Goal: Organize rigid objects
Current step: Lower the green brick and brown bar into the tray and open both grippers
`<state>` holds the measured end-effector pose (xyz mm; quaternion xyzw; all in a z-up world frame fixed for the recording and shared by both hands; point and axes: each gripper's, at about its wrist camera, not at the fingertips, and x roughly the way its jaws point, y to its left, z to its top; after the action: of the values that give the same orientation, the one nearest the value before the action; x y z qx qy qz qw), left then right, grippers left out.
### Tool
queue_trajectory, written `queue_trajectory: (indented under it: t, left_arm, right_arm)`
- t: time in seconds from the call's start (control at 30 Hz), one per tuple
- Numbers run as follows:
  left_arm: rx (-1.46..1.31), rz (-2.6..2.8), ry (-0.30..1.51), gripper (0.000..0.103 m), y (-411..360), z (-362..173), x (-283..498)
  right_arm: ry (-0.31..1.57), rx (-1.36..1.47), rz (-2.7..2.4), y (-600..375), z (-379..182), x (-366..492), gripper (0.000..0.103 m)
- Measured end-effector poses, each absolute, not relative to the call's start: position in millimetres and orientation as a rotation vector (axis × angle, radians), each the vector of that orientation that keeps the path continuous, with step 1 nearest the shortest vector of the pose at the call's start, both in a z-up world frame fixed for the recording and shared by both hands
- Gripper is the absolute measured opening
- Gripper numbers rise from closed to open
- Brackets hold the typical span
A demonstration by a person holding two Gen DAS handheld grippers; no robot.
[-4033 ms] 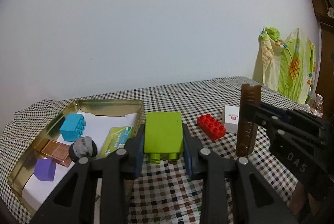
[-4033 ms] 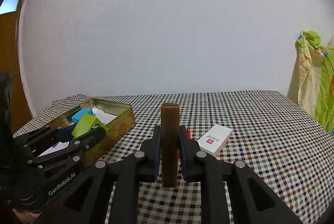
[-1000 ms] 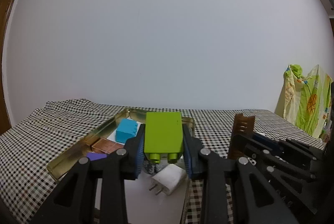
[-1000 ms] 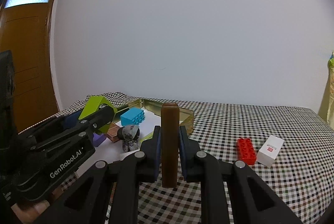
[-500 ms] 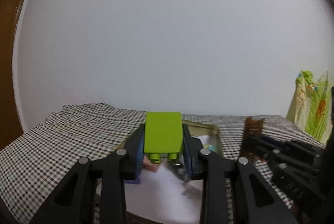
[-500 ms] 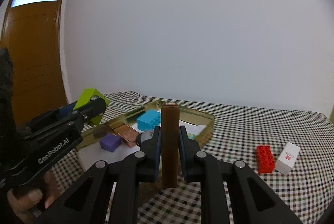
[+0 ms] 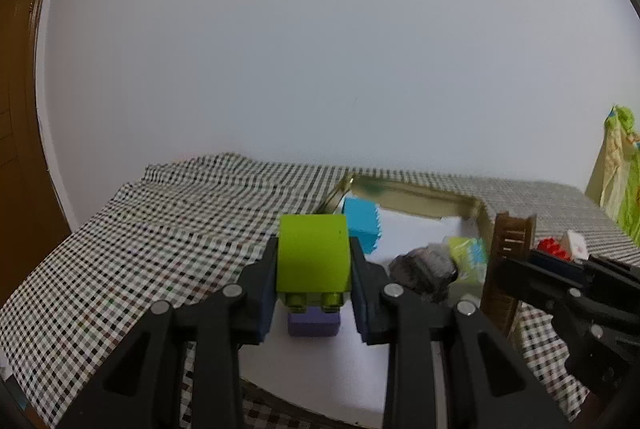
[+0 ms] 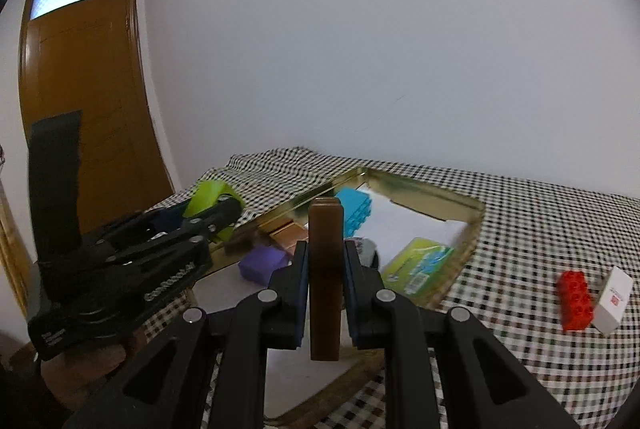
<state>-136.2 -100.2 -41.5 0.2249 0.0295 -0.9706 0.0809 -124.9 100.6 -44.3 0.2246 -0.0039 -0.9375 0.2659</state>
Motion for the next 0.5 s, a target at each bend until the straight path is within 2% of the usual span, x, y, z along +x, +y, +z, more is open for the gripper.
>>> queue_trajectory:
  t: [0.2,0.23,0.27,0.3,0.33,0.37,0.4,0.5]
  left_arm:
    - [0.763,-2.869,0.08,0.031,-103,-54,-147]
    - [0.776,-2.864,0.075,0.033,-102,-56,-148]
    - [0.781,-2.859,0.066,0.042,-102,-56,-146]
    - [0.777,-2.851,0.068,0.049,-104,-55,-139]
    - [0.767,-2.843,0.083,0.068,-105,-54,-136]
    - [0.745,-2.838,0.101,0.077,-107,-50,-133]
    - [0.727,-2.839,0.11,0.081,-108,-48,-131]
    - [0.694,-2.84,0.126,0.088,-108,-41,-126]
  right_arm:
    - [0.048,0.692,-2.482,79,-54,-138,0.018]
    - [0.069,0.697,-2.493,80,-54,-143,0.019]
    - [0.095,0.69,-2.512,68,-53,-133,0.022]
    - [0.105,0.681,-2.523,69,-53,-133,0.036]
    - [0.1,0.676,-2.516,71,-55,-134,0.059]
    - [0.088,0.669,-2.513,73,-55,-132,0.063]
    - [0.075,0.658,-2.515,76,-55,-129,0.073]
    - [0.026,0.642,-2.523,88,-49,-117,0.077]
